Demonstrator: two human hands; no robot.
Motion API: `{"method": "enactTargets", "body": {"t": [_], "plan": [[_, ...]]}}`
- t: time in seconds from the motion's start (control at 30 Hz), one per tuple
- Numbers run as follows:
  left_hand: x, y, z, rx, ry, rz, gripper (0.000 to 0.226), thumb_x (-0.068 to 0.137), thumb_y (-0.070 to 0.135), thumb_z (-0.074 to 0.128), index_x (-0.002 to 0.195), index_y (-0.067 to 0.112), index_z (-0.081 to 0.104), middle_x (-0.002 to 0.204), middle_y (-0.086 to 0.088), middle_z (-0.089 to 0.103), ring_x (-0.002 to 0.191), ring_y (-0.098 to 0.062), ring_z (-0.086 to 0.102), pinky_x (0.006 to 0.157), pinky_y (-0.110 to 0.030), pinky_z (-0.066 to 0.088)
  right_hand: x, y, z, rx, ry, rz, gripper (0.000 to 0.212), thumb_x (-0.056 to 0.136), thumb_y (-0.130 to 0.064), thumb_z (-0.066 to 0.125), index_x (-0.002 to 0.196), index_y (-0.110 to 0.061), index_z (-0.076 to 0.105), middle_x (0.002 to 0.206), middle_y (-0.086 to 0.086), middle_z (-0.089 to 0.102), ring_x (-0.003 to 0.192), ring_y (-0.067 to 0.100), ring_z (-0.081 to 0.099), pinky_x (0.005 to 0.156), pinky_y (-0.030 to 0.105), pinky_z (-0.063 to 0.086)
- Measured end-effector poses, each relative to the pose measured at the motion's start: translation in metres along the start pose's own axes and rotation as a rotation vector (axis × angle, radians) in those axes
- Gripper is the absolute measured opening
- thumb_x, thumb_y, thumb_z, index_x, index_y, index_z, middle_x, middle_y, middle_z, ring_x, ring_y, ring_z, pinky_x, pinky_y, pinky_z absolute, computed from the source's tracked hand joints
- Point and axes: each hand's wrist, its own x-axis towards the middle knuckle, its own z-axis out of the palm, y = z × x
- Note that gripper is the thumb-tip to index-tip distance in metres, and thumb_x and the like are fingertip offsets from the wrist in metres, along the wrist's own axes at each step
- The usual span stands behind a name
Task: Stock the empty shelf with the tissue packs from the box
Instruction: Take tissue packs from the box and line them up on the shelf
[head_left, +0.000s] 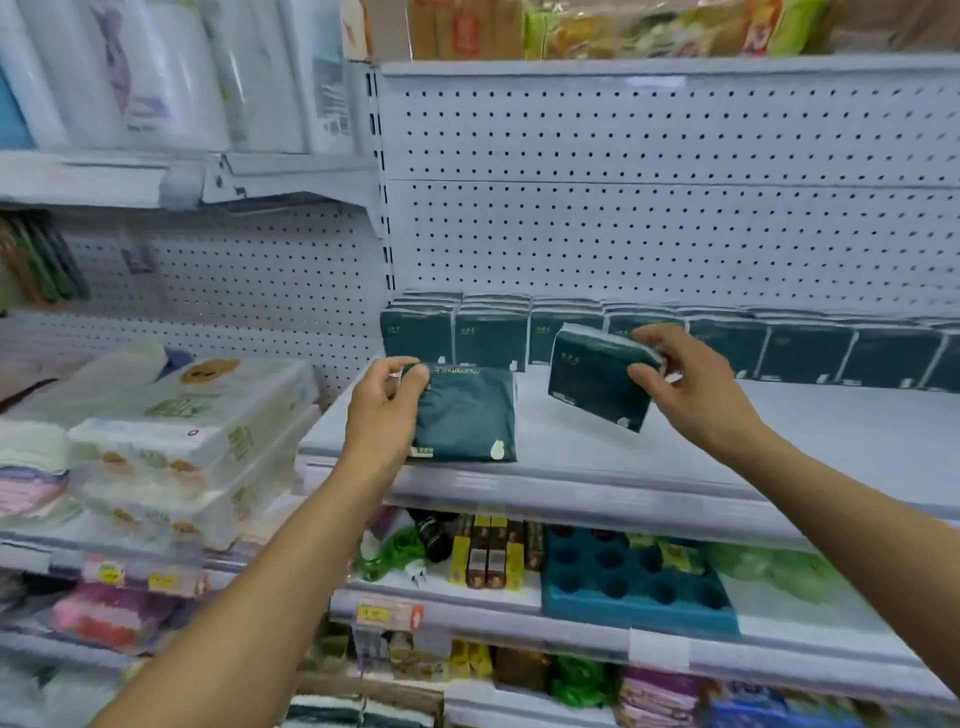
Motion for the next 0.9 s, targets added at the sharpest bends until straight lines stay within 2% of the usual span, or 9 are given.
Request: {"method": "enactTargets", "body": {"t": [0.03, 0.1, 0.2, 0.27, 0.33, 0.47, 0.6, 0.77, 0.9], "plan": [[0.005, 0.000, 0.012, 0.002, 0.004, -0.010, 0.015, 0.099, 0.029, 0.054, 0.111, 0.022, 0.061, 0.097, 0.003, 0.066, 0.085, -0.010, 0.064, 0.064, -0.022, 0.050, 0.006, 0.012, -0.003, -0.025, -0.009, -0.005, 0.031, 0.094, -0.022, 0.060, 0.125, -0.025, 0.057, 0.091, -0.017, 0.055, 0.084, 0.016, 0.054, 0.079, 0.032, 0.045], [0.014, 0.000, 0.033, 0.003, 0.014, -0.024, 0.016, 0.099, 0.030, 0.054, 0.111, 0.021, 0.061, 0.098, 0.002, 0.065, 0.088, -0.011, 0.064, 0.065, -0.023, 0.050, 0.017, 0.035, -0.004, -0.082, -0.046, -0.044, 0.032, 0.095, -0.021, 0.059, 0.127, -0.028, 0.059, 0.104, -0.010, 0.058, 0.087, 0.015, 0.054, 0.082, 0.029, 0.044], [0.023, -0.005, 0.056, 0.009, 0.041, -0.040, 0.014, 0.097, 0.030, 0.056, 0.108, 0.022, 0.062, 0.098, 0.002, 0.065, 0.090, -0.014, 0.063, 0.074, -0.031, 0.052, 0.025, 0.059, 0.004, -0.159, -0.123, -0.105, 0.035, 0.095, -0.024, 0.060, 0.129, -0.028, 0.059, 0.121, -0.004, 0.054, 0.096, 0.016, 0.056, 0.084, 0.032, 0.048], [0.024, -0.008, 0.065, 0.023, 0.054, -0.059, 0.016, 0.097, 0.031, 0.056, 0.109, 0.022, 0.062, 0.099, 0.001, 0.065, 0.090, -0.014, 0.062, 0.076, -0.033, 0.052, 0.026, 0.067, 0.011, -0.188, -0.180, -0.123, 0.047, 0.089, -0.031, 0.067, 0.134, -0.028, 0.054, 0.132, -0.003, 0.048, 0.106, 0.017, 0.054, 0.086, 0.037, 0.051], [0.025, -0.011, 0.070, 0.031, 0.053, -0.068, 0.019, 0.098, 0.030, 0.056, 0.113, 0.020, 0.062, 0.099, 0.000, 0.064, 0.088, -0.012, 0.061, 0.070, -0.028, 0.050, 0.029, 0.072, 0.019, -0.250, -0.209, -0.137, 0.061, 0.085, -0.033, 0.073, 0.140, -0.029, 0.047, 0.141, -0.003, 0.040, 0.118, 0.018, 0.048, 0.086, 0.037, 0.051], [0.036, -0.017, 0.073, 0.037, 0.054, -0.078, 0.019, 0.099, 0.029, 0.055, 0.114, 0.018, 0.061, 0.095, 0.002, 0.064, 0.082, -0.008, 0.060, 0.064, -0.022, 0.046, 0.046, 0.080, 0.034, -0.400, -0.140, -0.168, 0.063, 0.085, -0.036, 0.071, 0.142, -0.029, 0.044, 0.141, -0.005, 0.043, 0.126, 0.018, 0.042, 0.084, 0.037, 0.050], [0.053, -0.023, 0.076, 0.052, 0.048, -0.090, 0.018, 0.098, 0.029, 0.056, 0.113, 0.021, 0.062, 0.097, 0.004, 0.064, 0.083, -0.005, 0.060, 0.063, -0.020, 0.044, 0.073, 0.091, 0.056, -0.472, -0.082, -0.268, 0.064, 0.077, -0.034, 0.079, 0.134, -0.020, 0.054, 0.134, 0.001, 0.052, 0.126, 0.025, 0.047, 0.100, 0.044, 0.044], [0.078, -0.029, 0.078, 0.071, 0.007, -0.098, 0.016, 0.098, 0.030, 0.057, 0.111, 0.023, 0.062, 0.094, 0.008, 0.065, 0.080, -0.001, 0.059, 0.058, -0.015, 0.043, 0.098, 0.096, 0.082, -0.409, -0.057, -0.276, 0.062, 0.079, -0.024, 0.078, 0.135, -0.017, 0.053, 0.147, 0.004, 0.043, 0.138, 0.027, 0.037, 0.106, 0.041, 0.039], [0.096, -0.035, 0.077, 0.055, -0.014, -0.103, 0.015, 0.097, 0.029, 0.058, 0.110, 0.021, 0.063, 0.090, 0.008, 0.066, 0.076, 0.000, 0.060, 0.052, -0.007, 0.043, 0.115, 0.100, 0.093, -0.456, -0.054, -0.340, 0.060, 0.080, -0.022, 0.077, 0.135, -0.014, 0.053, 0.150, 0.006, 0.041, 0.141, 0.028, 0.032, 0.112, 0.042, 0.030]]}}
